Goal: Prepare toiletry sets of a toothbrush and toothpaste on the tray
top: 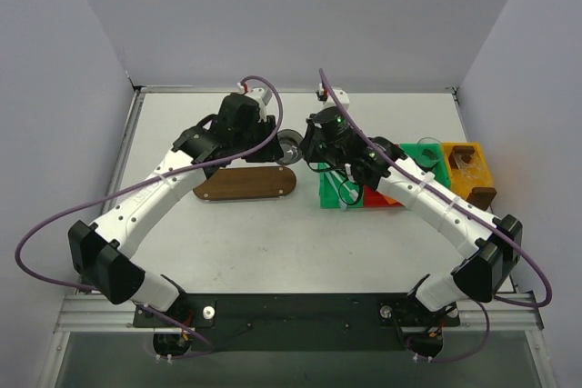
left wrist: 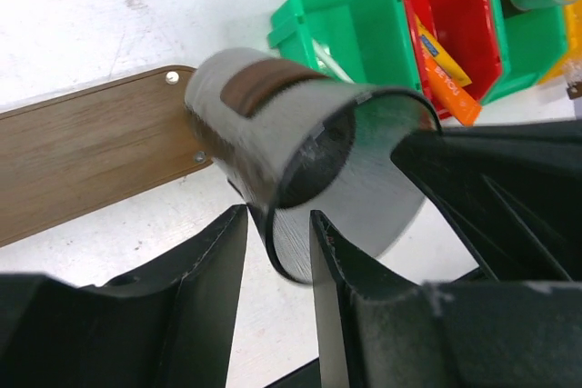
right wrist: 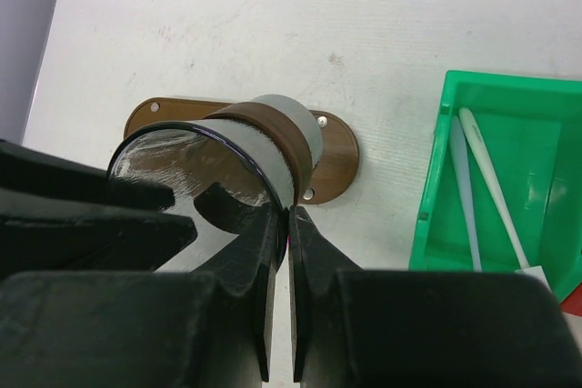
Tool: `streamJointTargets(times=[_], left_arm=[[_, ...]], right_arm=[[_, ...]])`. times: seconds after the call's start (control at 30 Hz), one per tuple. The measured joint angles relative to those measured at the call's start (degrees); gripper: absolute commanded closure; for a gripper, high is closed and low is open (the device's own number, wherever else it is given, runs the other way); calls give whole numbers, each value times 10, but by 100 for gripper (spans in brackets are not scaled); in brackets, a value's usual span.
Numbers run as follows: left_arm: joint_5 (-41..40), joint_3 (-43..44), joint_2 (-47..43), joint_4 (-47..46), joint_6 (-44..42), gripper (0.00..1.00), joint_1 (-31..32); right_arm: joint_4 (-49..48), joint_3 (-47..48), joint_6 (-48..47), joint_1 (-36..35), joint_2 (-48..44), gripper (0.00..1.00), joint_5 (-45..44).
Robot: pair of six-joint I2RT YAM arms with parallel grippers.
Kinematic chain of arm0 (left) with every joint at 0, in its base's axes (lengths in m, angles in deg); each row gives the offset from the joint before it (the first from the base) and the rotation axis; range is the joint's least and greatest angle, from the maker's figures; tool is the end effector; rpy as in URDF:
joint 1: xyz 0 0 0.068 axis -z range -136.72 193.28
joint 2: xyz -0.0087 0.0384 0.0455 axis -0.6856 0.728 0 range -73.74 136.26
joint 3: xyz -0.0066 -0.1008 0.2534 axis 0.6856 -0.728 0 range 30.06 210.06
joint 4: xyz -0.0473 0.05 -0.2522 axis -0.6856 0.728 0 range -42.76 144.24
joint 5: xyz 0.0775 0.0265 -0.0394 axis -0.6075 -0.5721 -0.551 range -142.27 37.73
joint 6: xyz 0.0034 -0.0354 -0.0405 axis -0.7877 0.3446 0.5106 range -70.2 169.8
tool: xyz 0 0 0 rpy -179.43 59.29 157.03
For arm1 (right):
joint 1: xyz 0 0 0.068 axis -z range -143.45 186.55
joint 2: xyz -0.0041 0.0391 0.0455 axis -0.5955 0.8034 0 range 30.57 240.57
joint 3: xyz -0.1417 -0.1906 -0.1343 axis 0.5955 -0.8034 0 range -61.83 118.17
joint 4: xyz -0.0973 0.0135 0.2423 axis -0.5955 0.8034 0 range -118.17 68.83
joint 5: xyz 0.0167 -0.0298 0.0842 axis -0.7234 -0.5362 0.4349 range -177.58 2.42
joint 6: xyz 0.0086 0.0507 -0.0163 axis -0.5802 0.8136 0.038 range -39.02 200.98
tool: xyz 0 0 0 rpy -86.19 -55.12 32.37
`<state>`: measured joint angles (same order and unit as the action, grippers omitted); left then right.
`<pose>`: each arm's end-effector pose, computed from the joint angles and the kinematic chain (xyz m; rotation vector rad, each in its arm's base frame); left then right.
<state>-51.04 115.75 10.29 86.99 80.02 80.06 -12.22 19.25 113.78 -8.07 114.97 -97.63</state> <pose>0.2574 -0.1933 0.3756 0.1449 2.3137 -0.6436 0.2501 0.2381 0.3859 -0.0805 1.9716 0.7388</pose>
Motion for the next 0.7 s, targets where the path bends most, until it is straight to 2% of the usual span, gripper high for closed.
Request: streamJointTargets(times=[0.2, 0.27, 0.33, 0.37, 0.43, 0.57, 0.7], left_arm=[[-25, 1, 11, 19, 8, 58, 0], [-30, 1, 11, 19, 9, 77, 0], [-47, 1, 12, 19, 13, 89, 0], [-57, 1, 13, 19, 16, 100, -2], [-65, 1, 15, 23, 17, 100, -5], [-65, 1, 16, 26, 5, 100, -4], [-46, 1, 21, 44, -40, 100, -5]], right_arm=[[0, 0, 0, -12, 0, 100, 3], [0, 0, 1, -12, 0, 100, 5], [-2, 0, 3, -12, 0, 100, 11], [-4, 0, 5, -15, 0, 100, 14], [-10, 0, 7, -21, 0, 98, 15], [-3, -2, 8, -21, 0, 83, 22], [2, 0, -15, -19, 0, 74, 39]])
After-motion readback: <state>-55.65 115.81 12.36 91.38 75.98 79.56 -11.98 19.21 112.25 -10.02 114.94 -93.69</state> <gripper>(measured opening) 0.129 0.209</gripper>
